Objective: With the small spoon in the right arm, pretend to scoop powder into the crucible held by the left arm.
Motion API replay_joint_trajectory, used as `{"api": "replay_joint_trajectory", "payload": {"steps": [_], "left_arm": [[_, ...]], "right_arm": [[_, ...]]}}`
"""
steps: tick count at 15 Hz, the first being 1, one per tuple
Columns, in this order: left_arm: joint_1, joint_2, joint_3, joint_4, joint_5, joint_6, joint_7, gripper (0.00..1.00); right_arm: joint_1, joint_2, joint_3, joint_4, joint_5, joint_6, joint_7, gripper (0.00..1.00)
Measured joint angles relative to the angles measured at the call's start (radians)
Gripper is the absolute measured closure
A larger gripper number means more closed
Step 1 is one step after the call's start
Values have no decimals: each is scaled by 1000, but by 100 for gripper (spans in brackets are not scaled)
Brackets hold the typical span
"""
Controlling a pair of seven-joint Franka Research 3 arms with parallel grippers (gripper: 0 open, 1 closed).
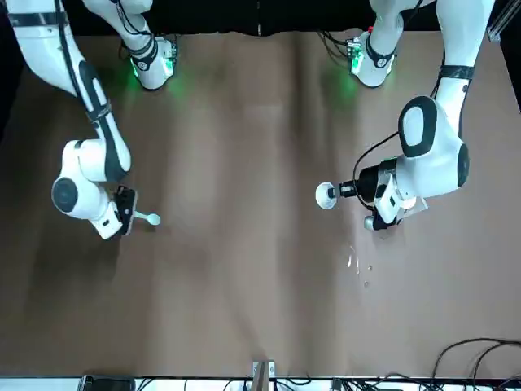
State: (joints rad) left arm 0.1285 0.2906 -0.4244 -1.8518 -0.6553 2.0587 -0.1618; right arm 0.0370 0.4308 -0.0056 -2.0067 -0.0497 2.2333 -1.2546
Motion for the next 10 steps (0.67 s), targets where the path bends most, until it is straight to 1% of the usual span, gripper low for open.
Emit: {"api": "replay_joint_trajectory", "payload": {"steps": [4, 7, 10], "left_arm": [[1, 0, 0, 14, 0, 1, -1, 93], [12, 0, 0, 17, 0, 1, -3, 93], [14, 0, 0, 21, 0, 1, -7, 93]], "right_arm": [[140, -15, 62, 38, 13, -109, 355, 75], [256, -15, 74, 66, 55, -157, 577, 75], [357, -15, 75, 110, 123, -236, 748, 75]]}}
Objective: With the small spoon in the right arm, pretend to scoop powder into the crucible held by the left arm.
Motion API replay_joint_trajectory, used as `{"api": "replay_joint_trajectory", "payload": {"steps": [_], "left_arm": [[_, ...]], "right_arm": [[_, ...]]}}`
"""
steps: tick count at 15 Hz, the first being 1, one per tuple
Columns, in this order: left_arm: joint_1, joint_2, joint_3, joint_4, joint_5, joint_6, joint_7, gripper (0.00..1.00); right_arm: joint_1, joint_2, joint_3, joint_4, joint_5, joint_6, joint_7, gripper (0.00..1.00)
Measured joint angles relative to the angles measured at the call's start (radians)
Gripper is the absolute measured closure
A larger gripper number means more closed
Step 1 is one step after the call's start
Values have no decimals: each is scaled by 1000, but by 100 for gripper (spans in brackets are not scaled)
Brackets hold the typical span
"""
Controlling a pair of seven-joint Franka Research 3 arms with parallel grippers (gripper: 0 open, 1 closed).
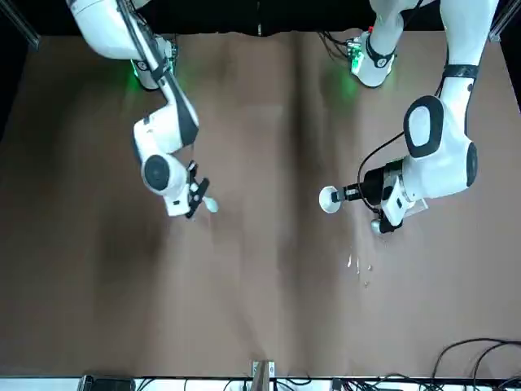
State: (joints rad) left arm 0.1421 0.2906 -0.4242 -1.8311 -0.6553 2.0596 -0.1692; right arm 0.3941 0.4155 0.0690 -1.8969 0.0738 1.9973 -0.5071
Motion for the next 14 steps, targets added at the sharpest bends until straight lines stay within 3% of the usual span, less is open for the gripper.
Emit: {"api": "replay_joint_trajectory", "payload": {"steps": [3, 4, 8, 14], "left_arm": [[-4, 0, -1, 2, 0, 0, -13, 93], [-3, 0, -1, 2, 0, 0, -14, 93], [-8, 0, -1, 2, 0, 0, -15, 93], [-9, 0, -1, 2, 0, 0, -15, 93]], "right_arm": [[97, 3, 1, 38, 90, -25, 172, 75], [158, 25, 1, 72, 149, -28, 280, 75], [250, 136, 1, 188, 214, -74, 488, 75], [323, 300, -1, 383, 220, -139, 554, 75]]}}
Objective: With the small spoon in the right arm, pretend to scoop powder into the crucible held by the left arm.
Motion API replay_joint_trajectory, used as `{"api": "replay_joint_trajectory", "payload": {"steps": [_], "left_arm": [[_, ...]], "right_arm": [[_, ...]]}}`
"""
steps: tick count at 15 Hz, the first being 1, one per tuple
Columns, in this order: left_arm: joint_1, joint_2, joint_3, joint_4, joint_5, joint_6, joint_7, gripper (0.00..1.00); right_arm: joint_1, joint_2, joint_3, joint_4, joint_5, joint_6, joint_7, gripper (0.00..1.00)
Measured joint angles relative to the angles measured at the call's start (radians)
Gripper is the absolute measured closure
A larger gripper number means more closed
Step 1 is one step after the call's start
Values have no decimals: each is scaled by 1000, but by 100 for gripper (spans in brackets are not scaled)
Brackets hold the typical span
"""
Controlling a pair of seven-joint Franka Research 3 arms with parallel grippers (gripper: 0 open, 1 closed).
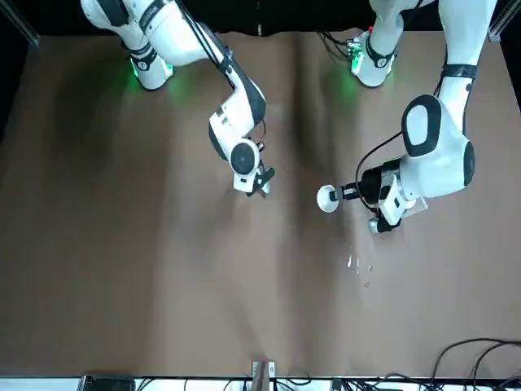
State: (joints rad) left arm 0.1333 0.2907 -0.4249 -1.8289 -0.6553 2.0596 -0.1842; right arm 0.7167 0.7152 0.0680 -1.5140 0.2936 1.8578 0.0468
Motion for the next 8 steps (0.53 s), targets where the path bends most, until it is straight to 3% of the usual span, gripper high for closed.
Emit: {"api": "replay_joint_trajectory", "payload": {"steps": [3, 8], "left_arm": [[0, 0, 0, 0, 0, 0, 0, 93], [0, 0, 0, 1, 0, 0, 0, 93]], "right_arm": [[1, 64, -5, 123, -1, -75, 0, 75], [1, 128, -10, 212, -1, -114, 0, 75]]}}
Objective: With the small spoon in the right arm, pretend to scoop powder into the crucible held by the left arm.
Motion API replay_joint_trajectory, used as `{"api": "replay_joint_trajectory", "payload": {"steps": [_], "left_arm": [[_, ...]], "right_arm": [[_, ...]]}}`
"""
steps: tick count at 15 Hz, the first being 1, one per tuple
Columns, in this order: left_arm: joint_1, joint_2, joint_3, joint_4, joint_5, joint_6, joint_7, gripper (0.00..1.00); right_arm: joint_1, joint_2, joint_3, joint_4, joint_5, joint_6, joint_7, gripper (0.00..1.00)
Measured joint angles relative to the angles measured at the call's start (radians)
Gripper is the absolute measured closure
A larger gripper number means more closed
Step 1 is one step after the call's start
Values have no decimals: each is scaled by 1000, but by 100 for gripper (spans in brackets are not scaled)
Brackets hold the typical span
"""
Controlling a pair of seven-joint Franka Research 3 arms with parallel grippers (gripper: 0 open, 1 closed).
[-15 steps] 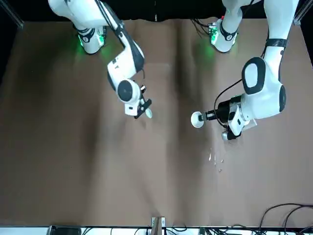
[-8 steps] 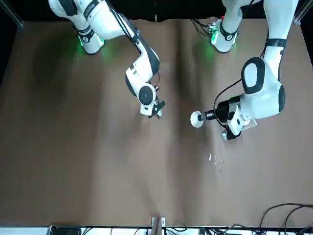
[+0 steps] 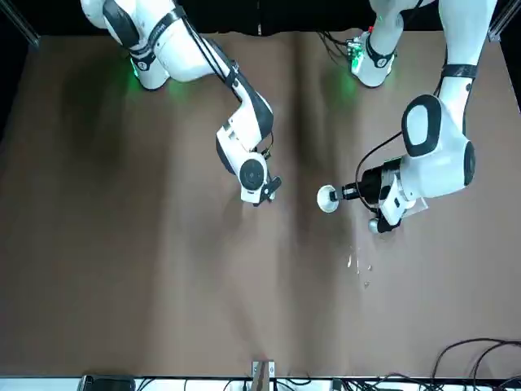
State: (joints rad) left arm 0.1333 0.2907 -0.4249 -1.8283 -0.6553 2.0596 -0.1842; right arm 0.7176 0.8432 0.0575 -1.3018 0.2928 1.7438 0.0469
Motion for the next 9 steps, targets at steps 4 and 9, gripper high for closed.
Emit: {"api": "replay_joint_trajectory", "payload": {"steps": [4, 9], "left_arm": [[0, 0, 0, 0, 0, 0, 0, 93], [0, 0, 0, 2, 0, 0, -6, 93]], "right_arm": [[0, 38, -5, 38, 0, -18, 0, 75], [0, 53, -26, 51, -28, -25, 9, 75]]}}
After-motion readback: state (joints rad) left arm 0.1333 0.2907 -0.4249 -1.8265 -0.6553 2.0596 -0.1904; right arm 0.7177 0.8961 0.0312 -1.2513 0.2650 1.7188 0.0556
